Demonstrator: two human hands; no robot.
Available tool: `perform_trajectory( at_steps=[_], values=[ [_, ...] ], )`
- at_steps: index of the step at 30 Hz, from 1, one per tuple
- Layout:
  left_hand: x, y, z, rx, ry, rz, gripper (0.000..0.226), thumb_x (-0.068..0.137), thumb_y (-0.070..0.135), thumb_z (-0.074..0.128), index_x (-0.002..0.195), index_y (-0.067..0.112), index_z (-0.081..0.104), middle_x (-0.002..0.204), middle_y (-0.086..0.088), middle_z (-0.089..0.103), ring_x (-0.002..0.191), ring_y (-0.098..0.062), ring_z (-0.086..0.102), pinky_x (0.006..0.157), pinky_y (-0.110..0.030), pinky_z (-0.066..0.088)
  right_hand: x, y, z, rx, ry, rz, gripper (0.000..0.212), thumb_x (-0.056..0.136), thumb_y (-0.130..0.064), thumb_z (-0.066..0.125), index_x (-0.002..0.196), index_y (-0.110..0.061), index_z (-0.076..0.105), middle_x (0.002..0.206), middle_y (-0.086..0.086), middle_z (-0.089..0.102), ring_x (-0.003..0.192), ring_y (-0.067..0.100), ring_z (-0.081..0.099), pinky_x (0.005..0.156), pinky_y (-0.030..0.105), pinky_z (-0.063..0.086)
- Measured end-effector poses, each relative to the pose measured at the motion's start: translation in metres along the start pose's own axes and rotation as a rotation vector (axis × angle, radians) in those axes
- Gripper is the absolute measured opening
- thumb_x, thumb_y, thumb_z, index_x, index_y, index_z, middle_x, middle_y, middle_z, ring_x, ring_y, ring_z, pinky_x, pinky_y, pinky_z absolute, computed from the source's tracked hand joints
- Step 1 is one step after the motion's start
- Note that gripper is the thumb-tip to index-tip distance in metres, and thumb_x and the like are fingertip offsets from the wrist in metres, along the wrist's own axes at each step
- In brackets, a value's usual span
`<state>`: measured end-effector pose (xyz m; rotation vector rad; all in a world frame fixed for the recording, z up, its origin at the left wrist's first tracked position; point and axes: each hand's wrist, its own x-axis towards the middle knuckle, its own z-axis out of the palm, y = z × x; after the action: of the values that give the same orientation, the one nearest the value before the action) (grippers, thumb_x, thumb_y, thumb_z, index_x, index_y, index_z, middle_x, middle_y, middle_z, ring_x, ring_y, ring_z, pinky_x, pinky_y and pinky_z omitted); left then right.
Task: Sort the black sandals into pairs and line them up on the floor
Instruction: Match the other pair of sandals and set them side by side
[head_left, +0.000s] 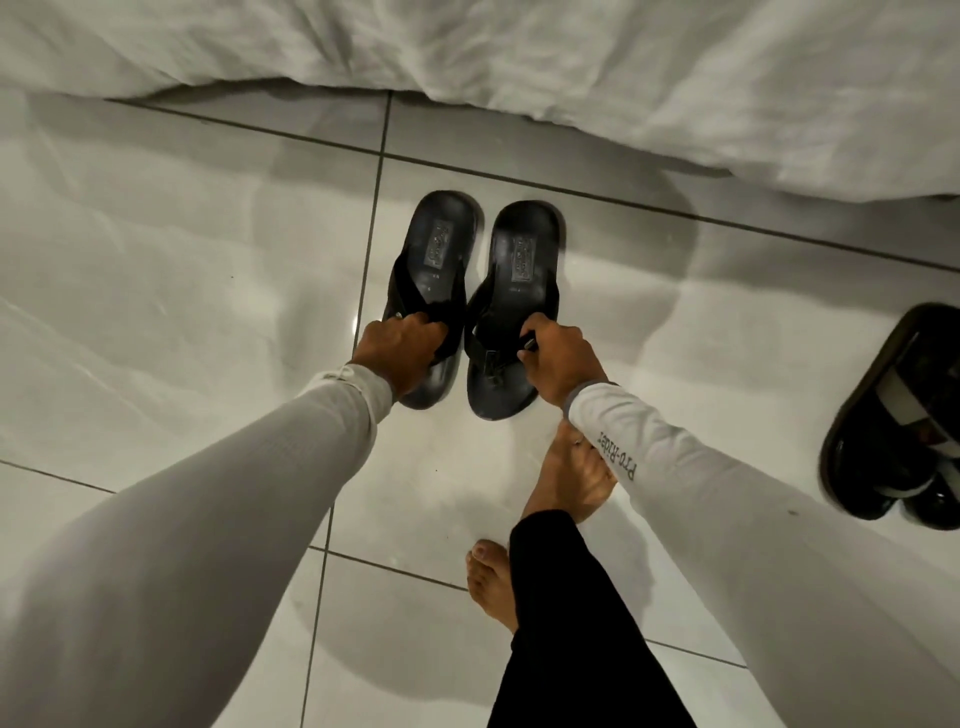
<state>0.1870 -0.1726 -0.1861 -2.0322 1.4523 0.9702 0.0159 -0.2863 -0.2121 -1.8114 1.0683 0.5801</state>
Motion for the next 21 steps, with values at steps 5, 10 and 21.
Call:
perform_trajectory(
  at_steps=[5,10,21],
  values=[
    [0.0,0.001,0.003,-0.024,0.002,-0.006,0.032,0.096,0.027,0.057,0.125,0.014,0.058,0.116,-0.011,0.067,0.103,-0.037,0.068,0.087,-0.045,0.053,0.0,0.002,-0.002,-0.001,-0.035,-0.002,0.024,0.092,-0.015,0.06,0.116,-0.012,0.057,0.107,0.018,0.069,0.094,0.038,0.066,0.078,0.032,0.048],
    [-0.005,0.002,-0.002,-0.05,0.044,0.003,0.037,0.094,0.023,0.061,0.129,0.012,0.055,0.119,-0.013,0.064,0.103,-0.039,0.068,0.086,-0.047,0.055,-0.007,0.001,-0.006,-0.008,-0.084,-0.024,0.034,0.094,-0.016,0.06,0.126,-0.012,0.053,0.116,0.019,0.068,0.104,0.039,0.065,0.089,0.036,0.052],
    [-0.082,0.068,-0.018,-0.003,0.146,0.002,0.052,0.096,0.029,0.051,0.145,0.013,0.041,0.141,-0.012,0.051,0.124,-0.036,0.054,0.095,-0.047,0.046,-0.107,0.023,-0.058,-0.117,-0.053,0.059,0.067,0.095,-0.032,0.056,0.153,-0.021,0.024,0.138,0.021,0.049,0.126,0.042,0.048,0.106,0.052,0.042]
  ],
)
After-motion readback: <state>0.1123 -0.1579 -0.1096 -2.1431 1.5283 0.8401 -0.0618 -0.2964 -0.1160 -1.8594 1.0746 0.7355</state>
